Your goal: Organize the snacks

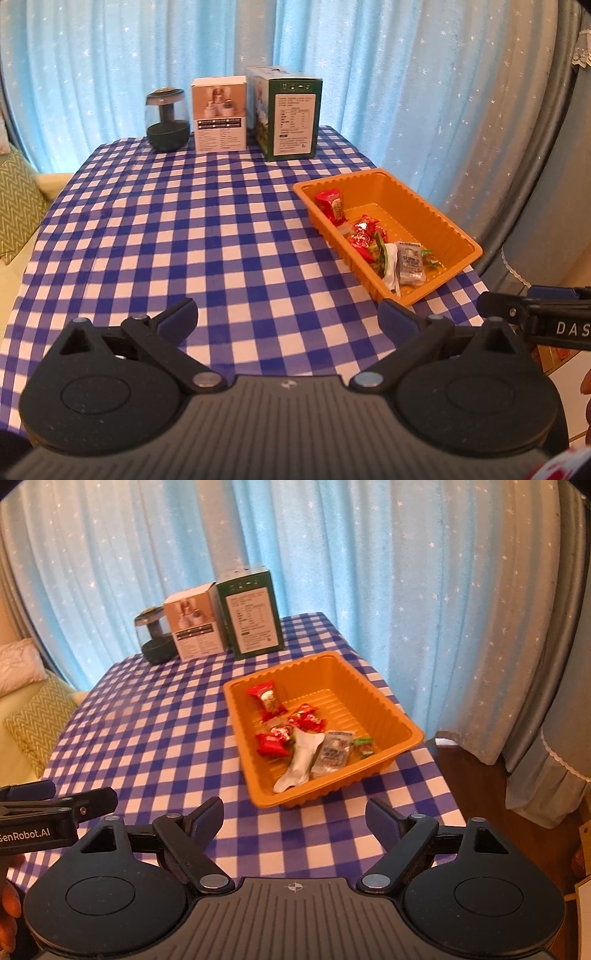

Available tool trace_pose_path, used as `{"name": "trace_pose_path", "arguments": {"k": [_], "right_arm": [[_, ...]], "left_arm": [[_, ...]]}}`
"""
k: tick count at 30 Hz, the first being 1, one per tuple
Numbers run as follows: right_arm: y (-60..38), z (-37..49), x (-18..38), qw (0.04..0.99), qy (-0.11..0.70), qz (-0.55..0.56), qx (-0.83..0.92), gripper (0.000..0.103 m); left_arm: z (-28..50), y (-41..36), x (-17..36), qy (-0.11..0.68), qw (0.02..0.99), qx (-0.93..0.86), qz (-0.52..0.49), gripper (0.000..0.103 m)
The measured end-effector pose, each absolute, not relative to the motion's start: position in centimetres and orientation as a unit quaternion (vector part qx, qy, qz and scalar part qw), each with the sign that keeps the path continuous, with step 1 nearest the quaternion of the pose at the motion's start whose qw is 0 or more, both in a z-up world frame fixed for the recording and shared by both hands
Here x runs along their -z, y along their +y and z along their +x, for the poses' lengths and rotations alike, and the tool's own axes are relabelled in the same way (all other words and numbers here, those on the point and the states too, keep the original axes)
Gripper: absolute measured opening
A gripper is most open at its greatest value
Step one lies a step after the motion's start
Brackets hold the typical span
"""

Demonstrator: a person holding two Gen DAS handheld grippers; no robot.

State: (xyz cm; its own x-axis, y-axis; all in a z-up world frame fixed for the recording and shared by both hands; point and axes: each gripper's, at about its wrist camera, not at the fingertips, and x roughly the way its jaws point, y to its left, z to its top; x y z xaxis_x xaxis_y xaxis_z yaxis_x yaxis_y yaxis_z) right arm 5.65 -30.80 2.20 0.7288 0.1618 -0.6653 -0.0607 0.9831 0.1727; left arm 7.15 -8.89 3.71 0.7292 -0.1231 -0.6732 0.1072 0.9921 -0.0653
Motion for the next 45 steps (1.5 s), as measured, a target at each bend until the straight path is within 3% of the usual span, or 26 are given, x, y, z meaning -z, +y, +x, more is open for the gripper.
{"name": "trace_pose_path", "arguments": {"k": [12,45], "right_arm": [[-29.0,3.3,-2.4,0.923,0.371,0.057,-0.079,0.084],[-28.5,3.2,-1.6,0.921,0.377,0.053,-0.082,0.084]], "left_arm": [[3.6,-7.3,-3.9,0.368,0.928,0.047,-0.025,0.103],[3.5,-7.3,-3.1,0.372,0.927,0.039,-0.019,0.103]]}}
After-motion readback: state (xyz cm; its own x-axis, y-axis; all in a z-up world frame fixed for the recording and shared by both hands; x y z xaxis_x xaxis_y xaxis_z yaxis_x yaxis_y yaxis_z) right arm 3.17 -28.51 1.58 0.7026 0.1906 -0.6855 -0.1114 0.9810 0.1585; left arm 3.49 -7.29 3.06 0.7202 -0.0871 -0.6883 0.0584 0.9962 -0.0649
